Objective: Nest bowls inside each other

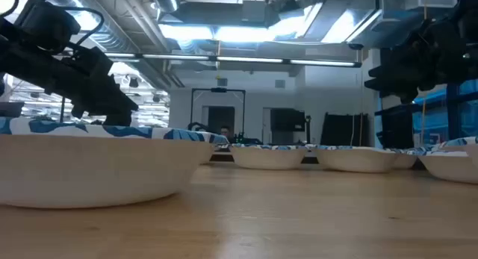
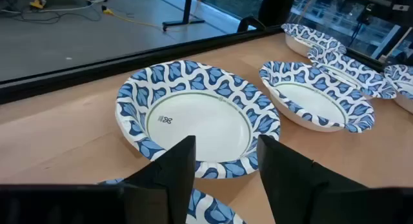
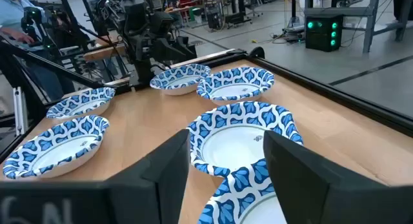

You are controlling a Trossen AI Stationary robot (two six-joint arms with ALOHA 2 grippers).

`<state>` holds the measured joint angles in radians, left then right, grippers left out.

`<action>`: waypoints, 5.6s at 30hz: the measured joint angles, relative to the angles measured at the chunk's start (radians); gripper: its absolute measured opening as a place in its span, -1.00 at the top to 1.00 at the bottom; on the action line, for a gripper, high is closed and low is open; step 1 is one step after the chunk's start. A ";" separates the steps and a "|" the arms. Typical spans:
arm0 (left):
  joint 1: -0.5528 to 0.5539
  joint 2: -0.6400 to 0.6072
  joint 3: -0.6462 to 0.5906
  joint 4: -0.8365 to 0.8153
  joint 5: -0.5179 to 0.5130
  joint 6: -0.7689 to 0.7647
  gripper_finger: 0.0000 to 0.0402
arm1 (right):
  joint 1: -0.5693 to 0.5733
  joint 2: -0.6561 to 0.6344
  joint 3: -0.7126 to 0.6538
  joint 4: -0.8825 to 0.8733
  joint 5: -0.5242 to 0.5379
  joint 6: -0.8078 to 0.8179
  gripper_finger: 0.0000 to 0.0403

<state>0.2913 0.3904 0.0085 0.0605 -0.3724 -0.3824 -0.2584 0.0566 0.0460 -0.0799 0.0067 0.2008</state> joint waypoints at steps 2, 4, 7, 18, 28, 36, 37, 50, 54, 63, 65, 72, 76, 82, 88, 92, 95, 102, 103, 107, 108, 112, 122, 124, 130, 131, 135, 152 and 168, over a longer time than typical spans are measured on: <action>0.000 0.000 0.000 0.000 0.000 0.000 0.21 | 0.000 0.000 0.000 0.000 0.000 0.000 0.02; 0.000 0.000 0.000 0.000 0.000 0.000 0.21 | 0.000 0.000 0.000 0.000 0.000 0.000 0.02; 0.000 0.000 0.000 0.000 0.000 0.000 0.21 | 0.000 0.000 0.000 0.000 0.000 0.000 0.02; 0.000 0.000 0.000 0.000 0.000 0.000 0.21 | 0.000 0.000 0.000 0.000 0.000 0.000 0.02; 0.000 0.000 0.000 0.000 0.000 0.000 0.21 | 0.000 0.000 0.000 0.000 0.000 0.000 0.02; 0.000 0.000 0.000 0.000 0.000 0.000 0.21 | 0.000 0.000 0.000 0.000 0.000 0.000 0.02; 0.000 0.000 0.000 0.000 0.000 0.000 0.21 | 0.000 0.000 0.000 0.000 0.000 0.000 0.02; 0.000 0.000 0.000 0.000 0.000 0.000 0.21 | 0.000 0.000 0.000 0.000 0.000 0.002 0.02; 0.000 0.000 0.000 0.000 0.000 0.000 0.21 | 0.000 0.000 0.000 0.000 0.000 0.001 0.02; 0.000 0.000 0.000 0.000 0.000 0.000 0.21 | 0.000 0.000 0.000 0.007 0.000 0.001 0.02; 0.000 0.000 0.000 0.000 0.000 0.000 0.21 | 0.000 0.000 0.000 0.007 0.000 0.002 0.02; 0.000 0.000 0.000 0.000 0.000 0.000 0.21 | 0.000 0.000 0.000 0.007 0.000 0.002 0.02; 0.000 0.000 0.000 0.000 0.000 0.000 0.21 | 0.000 0.000 0.000 0.008 0.000 0.003 0.02; 0.000 0.000 0.000 0.000 0.000 0.000 0.21 | 0.000 0.000 0.000 0.008 0.000 0.003 0.02; 0.000 0.000 0.000 0.000 0.000 0.000 0.21 | 0.000 0.000 0.000 0.050 0.021 0.005 0.02; 0.000 0.000 0.000 0.000 0.000 0.000 0.21 | 0.000 0.002 0.048 0.099 0.058 -0.012 0.02; 0.000 0.000 0.000 0.000 0.000 0.000 0.21 | 0.000 0.020 0.129 0.040 0.088 -0.050 0.02; 0.000 0.000 0.000 0.000 0.000 0.000 0.21 | 0.000 0.174 0.398 -0.244 0.169 -0.070 0.02; 0.000 0.000 0.000 0.000 0.000 0.000 0.21 | 0.000 0.206 0.446 -0.289 0.180 -0.048 0.02; 0.000 0.000 0.000 0.000 0.000 0.000 0.21 | 0.000 0.354 0.633 -0.524 0.270 0.076 0.02; 0.000 0.000 0.000 0.000 0.000 0.000 0.21 | 0.000 0.398 0.674 -0.591 0.290 0.102 0.02; 0.000 0.000 0.000 0.000 0.000 0.000 0.21 | 0.000 0.559 0.815 -0.784 0.324 0.193 0.02; 0.000 0.000 0.000 0.000 0.000 0.000 0.21 | 0.000 0.860 0.951 -1.056 0.324 0.268 0.02; 0.000 0.000 0.000 0.000 0.000 0.000 0.21 | -0.001 0.892 0.936 -1.085 0.324 0.291 0.02; 0.000 0.000 0.000 0.000 -0.001 0.000 0.21 | -0.054 0.893 0.877 -1.083 0.314 0.315 0.02; 0.000 0.000 0.000 0.000 -0.001 0.000 0.21 | -0.070 0.884 0.868 -1.082 0.311 0.313 0.02; 0.000 0.000 0.000 0.000 -0.007 0.000 0.21 | -0.135 0.844 0.842 -1.081 0.268 0.291 0.02; 0.000 0.000 0.000 0.001 -0.013 -0.001 0.21 | -0.286 0.831 0.695 -1.107 0.155 0.264 0.02; 0.000 0.000 0.000 0.001 -0.013 -0.001 0.21 | -0.284 0.924 0.619 -1.059 -0.063 0.203 0.02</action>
<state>0.2913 0.3904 0.0082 0.0612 -0.3851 -0.3832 -0.5424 0.9806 0.6647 -1.1392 -0.0559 0.4039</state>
